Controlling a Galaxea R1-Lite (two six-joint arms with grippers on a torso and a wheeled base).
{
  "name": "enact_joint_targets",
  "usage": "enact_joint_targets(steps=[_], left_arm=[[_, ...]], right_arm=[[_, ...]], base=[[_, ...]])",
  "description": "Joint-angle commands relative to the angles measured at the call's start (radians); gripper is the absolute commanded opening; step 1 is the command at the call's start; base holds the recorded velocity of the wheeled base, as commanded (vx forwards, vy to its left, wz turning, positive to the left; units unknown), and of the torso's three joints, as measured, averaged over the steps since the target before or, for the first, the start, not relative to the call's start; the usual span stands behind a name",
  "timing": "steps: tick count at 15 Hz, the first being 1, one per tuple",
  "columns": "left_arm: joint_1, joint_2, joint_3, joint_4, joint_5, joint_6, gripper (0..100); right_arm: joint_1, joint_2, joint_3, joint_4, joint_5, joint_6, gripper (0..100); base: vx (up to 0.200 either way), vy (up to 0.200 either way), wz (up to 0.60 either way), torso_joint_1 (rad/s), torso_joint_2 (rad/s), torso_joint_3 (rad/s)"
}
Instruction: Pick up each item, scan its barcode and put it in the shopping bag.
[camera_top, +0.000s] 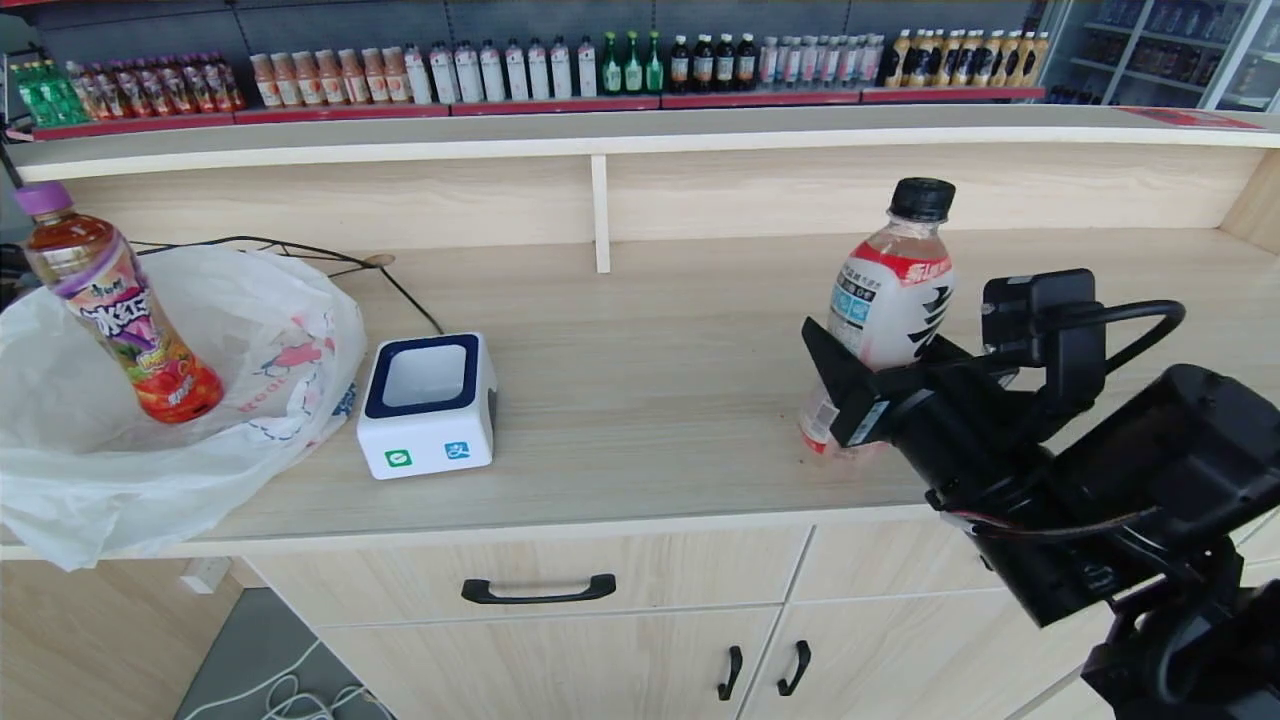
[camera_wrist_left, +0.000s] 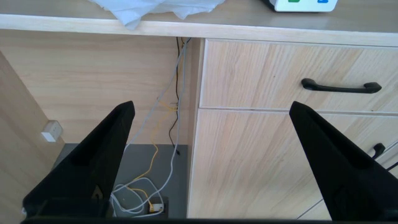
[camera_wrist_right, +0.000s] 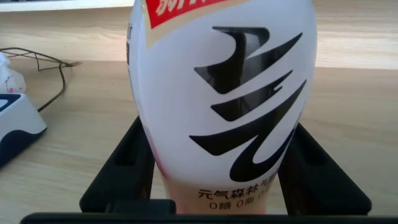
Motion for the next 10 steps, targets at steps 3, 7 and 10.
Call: enact_joint_targets(steps=[3,7,10], left_arm=[[0.000,0.000,0.000,0.000,0.000,0.000,100],[0.000,0.000,0.000,0.000,0.000,0.000,100],[0.000,0.000,0.000,0.000,0.000,0.000,100]], right_arm=[[0.013,-0.196,0.185,-0.001,0.001,-0.081,0],[0.030,-0.271,0.289,-0.001,0.002,-0.093,0],[0.030,-0.296,0.295,-0.001,0.005,-0.031,0]], base=[[0.000,0.000,0.00,0.000,0.00,0.000],[0.000,0.000,0.00,0.000,0.00,0.000],[0.000,0.000,0.00,0.000,0.00,0.000]])
